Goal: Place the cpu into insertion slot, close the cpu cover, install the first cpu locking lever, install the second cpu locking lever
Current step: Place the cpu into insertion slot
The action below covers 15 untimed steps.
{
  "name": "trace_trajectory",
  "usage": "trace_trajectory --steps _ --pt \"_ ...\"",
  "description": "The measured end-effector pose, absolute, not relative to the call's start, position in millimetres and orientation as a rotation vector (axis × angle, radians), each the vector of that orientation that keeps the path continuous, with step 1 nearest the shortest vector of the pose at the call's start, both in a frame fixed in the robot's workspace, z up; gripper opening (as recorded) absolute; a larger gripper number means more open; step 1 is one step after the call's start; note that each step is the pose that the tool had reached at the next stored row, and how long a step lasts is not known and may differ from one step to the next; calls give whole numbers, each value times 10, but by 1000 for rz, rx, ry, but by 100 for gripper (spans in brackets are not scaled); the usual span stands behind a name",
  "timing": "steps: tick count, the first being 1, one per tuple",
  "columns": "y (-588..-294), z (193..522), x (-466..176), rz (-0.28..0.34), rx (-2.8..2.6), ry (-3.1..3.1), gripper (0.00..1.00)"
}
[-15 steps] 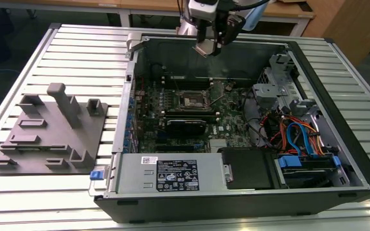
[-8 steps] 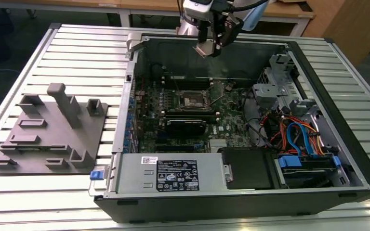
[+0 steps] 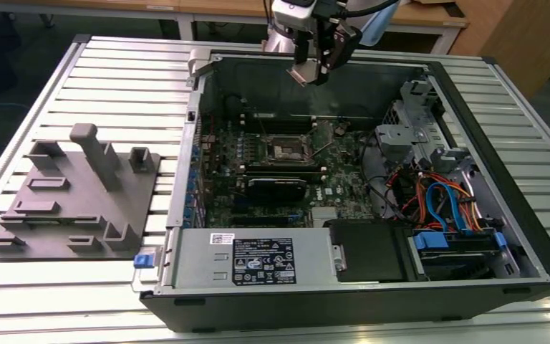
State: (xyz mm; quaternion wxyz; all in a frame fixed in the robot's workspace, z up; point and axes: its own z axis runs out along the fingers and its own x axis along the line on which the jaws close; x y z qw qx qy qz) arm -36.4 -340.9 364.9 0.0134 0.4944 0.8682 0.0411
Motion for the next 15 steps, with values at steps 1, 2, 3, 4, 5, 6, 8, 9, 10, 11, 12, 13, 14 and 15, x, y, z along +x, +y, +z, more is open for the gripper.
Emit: trace_trajectory --steps 1,2,3,4,5,6,8,9,10,11,12,13,14,15 --pt "-3409 3649 -364 128 1540 2704 54" --pt "-3409 3649 -364 128 1540 2704 54" --pt "-3409 3649 -364 128 1540 2704 54" --pt "-3409 3649 -364 128 1540 2704 54" --pt "-3409 3649 -364 128 1540 2704 54" --pt "-3409 3649 -364 128 1541 2704 54" --pt "-3409 3649 -364 128 1544 2702 54" --pt "-3409 3649 -364 128 1550 2698 54" --pt "-3409 3648 -364 128 1563 2690 54" --pt "-3409 3647 -364 127 1580 2680 54" --pt "-3409 3646 -364 127 1598 2669 54" --pt "-3409 3644 -364 126 1619 2655 54" --pt "-3409 3643 -364 125 1643 2639 54" --pt "-3409 3641 -364 125 1666 2624 54"
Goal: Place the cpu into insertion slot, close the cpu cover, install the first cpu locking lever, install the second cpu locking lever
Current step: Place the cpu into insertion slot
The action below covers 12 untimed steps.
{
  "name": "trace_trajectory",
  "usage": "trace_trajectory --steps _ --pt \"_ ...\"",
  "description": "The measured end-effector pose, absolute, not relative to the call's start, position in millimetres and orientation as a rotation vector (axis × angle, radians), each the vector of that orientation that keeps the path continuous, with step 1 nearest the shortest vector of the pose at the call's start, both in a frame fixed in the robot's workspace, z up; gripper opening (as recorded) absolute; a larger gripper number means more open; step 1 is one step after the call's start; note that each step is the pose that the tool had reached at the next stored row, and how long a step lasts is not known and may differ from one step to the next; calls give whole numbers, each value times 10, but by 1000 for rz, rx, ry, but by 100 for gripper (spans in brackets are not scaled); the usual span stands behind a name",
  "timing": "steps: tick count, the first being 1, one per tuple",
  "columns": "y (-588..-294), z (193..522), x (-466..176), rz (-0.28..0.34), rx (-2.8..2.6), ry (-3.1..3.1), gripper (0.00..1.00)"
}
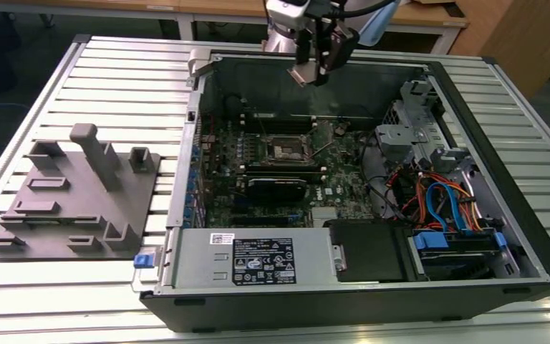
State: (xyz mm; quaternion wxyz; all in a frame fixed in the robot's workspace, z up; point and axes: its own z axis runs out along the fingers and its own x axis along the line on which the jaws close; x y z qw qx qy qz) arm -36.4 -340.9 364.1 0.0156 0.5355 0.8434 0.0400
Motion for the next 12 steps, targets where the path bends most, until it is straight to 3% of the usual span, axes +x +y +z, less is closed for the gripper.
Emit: trace_trajectory --steps 12 --pt "-3408 3568 -364 118 1796 2536 54"
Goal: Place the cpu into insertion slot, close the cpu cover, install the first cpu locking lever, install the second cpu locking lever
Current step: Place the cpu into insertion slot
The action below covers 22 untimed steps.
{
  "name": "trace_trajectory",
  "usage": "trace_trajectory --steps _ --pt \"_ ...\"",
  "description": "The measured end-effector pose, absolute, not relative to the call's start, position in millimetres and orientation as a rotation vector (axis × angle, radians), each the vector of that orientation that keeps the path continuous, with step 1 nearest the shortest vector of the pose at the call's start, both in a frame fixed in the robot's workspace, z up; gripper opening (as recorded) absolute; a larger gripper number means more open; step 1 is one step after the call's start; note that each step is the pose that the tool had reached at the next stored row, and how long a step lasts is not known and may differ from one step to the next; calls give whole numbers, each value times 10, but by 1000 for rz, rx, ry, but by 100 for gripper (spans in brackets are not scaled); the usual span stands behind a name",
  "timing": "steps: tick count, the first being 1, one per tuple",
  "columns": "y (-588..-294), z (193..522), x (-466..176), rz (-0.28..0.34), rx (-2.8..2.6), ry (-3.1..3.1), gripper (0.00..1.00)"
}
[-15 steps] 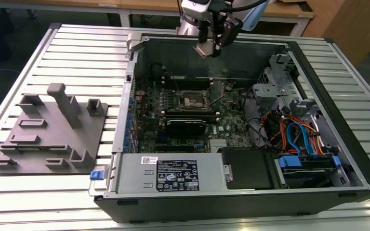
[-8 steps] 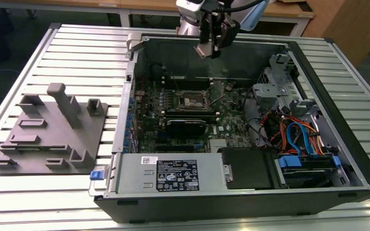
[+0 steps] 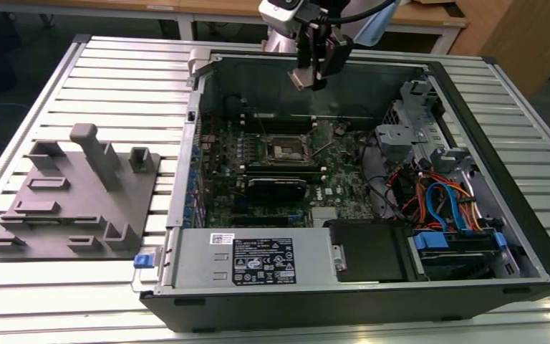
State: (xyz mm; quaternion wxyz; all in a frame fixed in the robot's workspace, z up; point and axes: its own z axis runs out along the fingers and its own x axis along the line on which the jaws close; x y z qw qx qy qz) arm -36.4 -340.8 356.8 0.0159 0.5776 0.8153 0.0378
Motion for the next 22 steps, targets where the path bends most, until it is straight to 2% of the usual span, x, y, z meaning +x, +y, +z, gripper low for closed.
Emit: trace_trajectory --steps 22 --pt "-3408 3543 -364 114 1925 2434 54"
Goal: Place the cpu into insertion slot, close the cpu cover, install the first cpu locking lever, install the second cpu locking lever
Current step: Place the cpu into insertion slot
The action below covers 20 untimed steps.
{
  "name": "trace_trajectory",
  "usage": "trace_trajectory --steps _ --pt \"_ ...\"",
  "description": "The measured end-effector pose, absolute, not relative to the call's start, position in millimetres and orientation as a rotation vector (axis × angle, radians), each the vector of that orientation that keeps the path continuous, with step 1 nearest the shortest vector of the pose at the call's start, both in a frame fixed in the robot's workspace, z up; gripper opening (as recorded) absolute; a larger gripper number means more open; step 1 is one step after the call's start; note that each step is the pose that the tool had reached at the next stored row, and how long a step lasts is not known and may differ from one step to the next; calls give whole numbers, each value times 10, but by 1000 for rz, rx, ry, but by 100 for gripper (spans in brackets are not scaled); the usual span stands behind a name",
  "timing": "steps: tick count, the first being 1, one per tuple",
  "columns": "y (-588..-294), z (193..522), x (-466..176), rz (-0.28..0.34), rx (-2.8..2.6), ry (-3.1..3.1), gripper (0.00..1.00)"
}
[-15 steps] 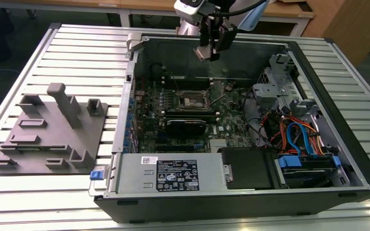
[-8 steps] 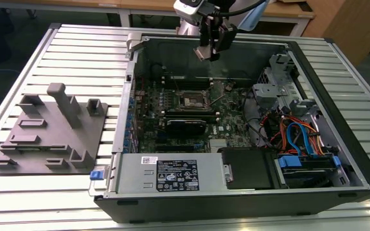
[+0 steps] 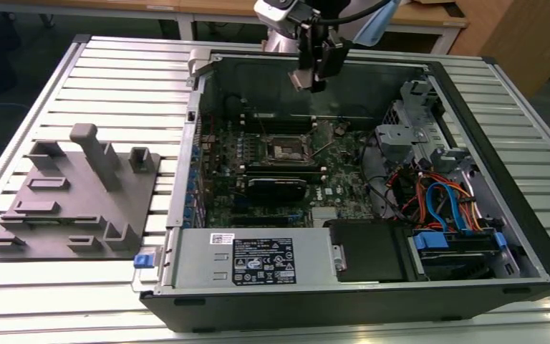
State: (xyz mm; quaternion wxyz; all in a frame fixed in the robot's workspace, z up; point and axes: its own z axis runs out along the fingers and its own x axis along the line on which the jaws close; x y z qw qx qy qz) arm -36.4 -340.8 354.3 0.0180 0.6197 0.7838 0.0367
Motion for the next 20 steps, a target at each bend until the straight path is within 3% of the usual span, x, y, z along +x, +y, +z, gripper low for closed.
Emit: trace_trajectory --steps 20 --pt "-3408 3386 -364 97 2120 2269 54"
